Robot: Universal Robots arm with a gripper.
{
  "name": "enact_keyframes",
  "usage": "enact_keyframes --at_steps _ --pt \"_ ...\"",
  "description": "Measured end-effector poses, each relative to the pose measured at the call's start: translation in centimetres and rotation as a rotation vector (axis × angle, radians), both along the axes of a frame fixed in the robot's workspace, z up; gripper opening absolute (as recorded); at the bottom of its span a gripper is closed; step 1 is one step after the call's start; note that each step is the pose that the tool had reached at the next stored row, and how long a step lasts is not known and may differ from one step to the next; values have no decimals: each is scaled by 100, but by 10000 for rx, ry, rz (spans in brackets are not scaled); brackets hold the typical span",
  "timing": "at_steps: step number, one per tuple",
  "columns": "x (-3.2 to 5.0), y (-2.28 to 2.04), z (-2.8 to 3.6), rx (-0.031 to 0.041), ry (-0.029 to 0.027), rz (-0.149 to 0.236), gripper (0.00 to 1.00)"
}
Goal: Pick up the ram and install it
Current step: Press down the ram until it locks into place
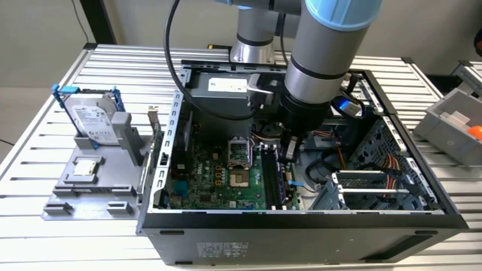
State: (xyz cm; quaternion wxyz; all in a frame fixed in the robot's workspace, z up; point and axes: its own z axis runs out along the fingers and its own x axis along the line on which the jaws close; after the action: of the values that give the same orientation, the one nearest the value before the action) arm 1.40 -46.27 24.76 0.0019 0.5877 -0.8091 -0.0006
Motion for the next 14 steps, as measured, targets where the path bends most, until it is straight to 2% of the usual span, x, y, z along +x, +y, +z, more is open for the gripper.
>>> enact_keyframes --at_steps 14 --pt "0 0 0 0 0 1001 0"
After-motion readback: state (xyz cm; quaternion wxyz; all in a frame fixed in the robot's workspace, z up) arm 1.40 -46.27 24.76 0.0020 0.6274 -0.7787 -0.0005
